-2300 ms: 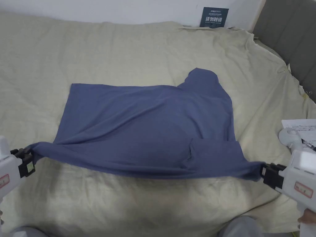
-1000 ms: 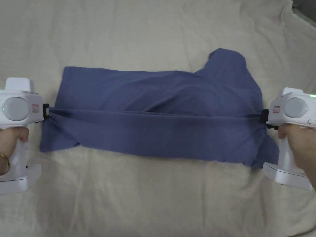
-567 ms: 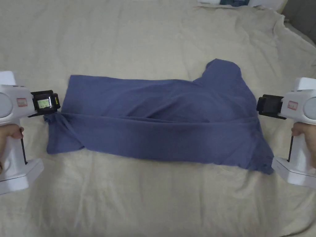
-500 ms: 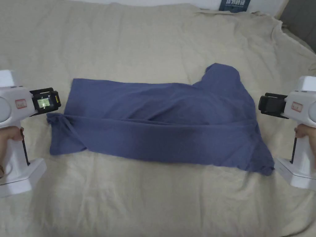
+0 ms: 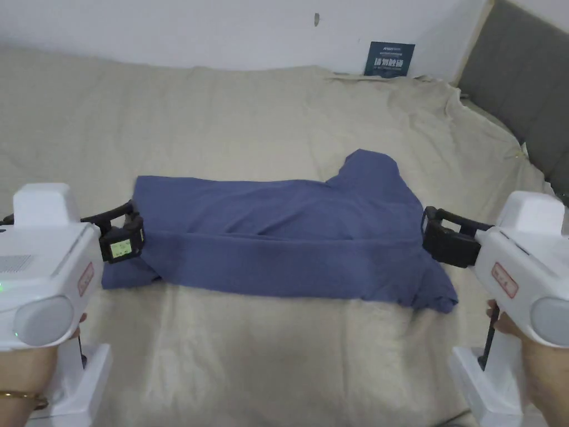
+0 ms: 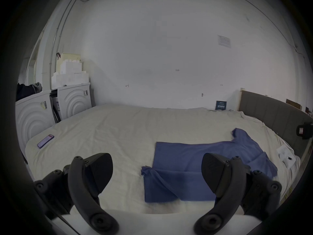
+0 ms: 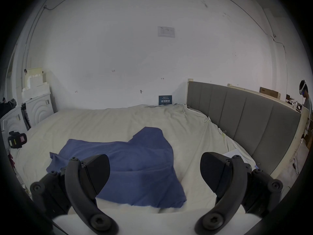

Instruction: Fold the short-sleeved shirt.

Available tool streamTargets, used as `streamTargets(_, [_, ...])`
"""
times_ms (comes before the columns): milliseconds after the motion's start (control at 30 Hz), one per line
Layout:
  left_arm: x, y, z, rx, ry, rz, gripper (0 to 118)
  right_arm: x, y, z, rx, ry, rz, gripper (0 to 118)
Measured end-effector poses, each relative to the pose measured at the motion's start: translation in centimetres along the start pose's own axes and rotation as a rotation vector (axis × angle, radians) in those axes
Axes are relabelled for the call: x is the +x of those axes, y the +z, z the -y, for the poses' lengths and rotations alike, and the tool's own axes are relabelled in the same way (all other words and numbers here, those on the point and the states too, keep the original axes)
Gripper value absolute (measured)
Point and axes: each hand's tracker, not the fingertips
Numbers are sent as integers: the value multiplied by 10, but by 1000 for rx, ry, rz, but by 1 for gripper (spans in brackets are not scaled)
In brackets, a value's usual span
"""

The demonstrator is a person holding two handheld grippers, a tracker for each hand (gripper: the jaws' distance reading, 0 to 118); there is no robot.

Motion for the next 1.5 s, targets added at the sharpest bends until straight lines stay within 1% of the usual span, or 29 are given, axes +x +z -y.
streamTargets(67, [3, 10, 7, 4, -2, 14, 95, -2, 9, 11, 2, -27, -5, 109])
streamTargets(100, [2, 14, 10, 1, 5, 24, 88, -3, 15, 15, -1, -31, -9, 106])
streamTargets(133, [2, 17, 12, -5, 16, 33, 82, -4, 21, 19, 3, -32, -13, 100])
streamTargets(167, [2, 20, 14, -7, 30, 37, 75, -5, 25, 23, 12, -32, -11, 90])
streamTargets(233, [2, 25, 17, -10, 42, 57, 52, -6, 31, 30, 15, -36, 2, 60])
streamTargets(267, [3, 27, 17, -12, 39, 59, 43, -4, 33, 33, 19, -46, 3, 47])
streamTargets(300, [4, 29, 19, -4, 33, 61, 32, -3, 35, 37, 17, -63, -2, 30])
streamTargets(333, [4, 32, 20, 4, 27, 61, 29, -3, 37, 39, 17, -75, 2, 30])
streamTargets(367, [6, 34, 20, 10, 19, 59, 25, -3, 38, 41, 19, -78, 4, 25])
streamTargets(433, [6, 38, 20, 25, 13, 61, 10, -2, 42, 45, 25, -74, 14, 7])
streamTargets(467, [5, 39, 20, 28, 15, 64, 3, -1, 43, 45, 19, -75, 11, 4])
streamTargets(500, [6, 41, 20, 31, 20, 68, 0, -1, 43, 45, 12, -81, 12, 2])
streamTargets(600, [7, 42, 20, 30, 21, 69, 0, -1, 44, 46, 7, -75, 15, 0])
streamTargets(767, [12, 40, 23, 15, 3, 79, 0, 1, 38, 40, -16, -45, 8, 0])
streamTargets(900, [15, 40, 26, 3, 6, 89, 0, 9, 20, 26, -35, -51, -6, 0])
streamTargets(1000, [17, 38, 27, -7, 5, 94, 0, 15, -7, 12, -85, -15, -20, 0])
streamTargets(1033, [18, 38, 27, -10, 3, 95, 0, 17, -18, 7, -123, -5, -24, 0])
streamTargets(1100, [19, 36, 28, -16, 6, 100, 0, 24, -43, 0, -230, -26, -44, 0])
streamTargets(1133, [19, 36, 28, -19, 9, 100, 0, 27, -56, 0, -258, -29, -42, 0])
streamTargets(1200, [21, 34, 28, -26, 16, 102, 0, 30, -84, -1, -382, 4, -25, 1])
streamTargets(1233, [20, 32, 28, -29, 24, 103, 0, 32, -95, -1, -410, -16, -15, 3])
streamTargets(1267, [20, 31, 28, -32, 30, 105, 0, 34, -105, 0, -461, -17, -7, 11])
streamTargets(1300, [20, 29, 28, -35, 33, 102, 0, 37, -115, 1, -511, -25, 2, 37])
streamTargets(1333, [21, 28, 29, -36, 32, 95, 0, 39, -126, 4, -563, -45, -9, 37])
streamTargets(1367, [20, 27, 29, -37, 32, 92, 0, 38, -125, 6, -604, -48, -2, 45])
streamTargets(1400, [20, 25, 30, -43, 33, 90, 0, 39, -131, 11, -621, -59, 18, 64])
streamTargets(1433, [20, 24, 30, -47, 36, 89, 0, 40, -137, 16, -648, -59, 22, 85])
streamTargets(1467, [20, 22, 30, -49, 37, 88, 0, 43, -143, 20, -661, -55, 29, 97])
streamTargets(1500, [20, 21, 30, -53, 37, 88, 0, 45, -147, 25, -671, -50, 41, 102])
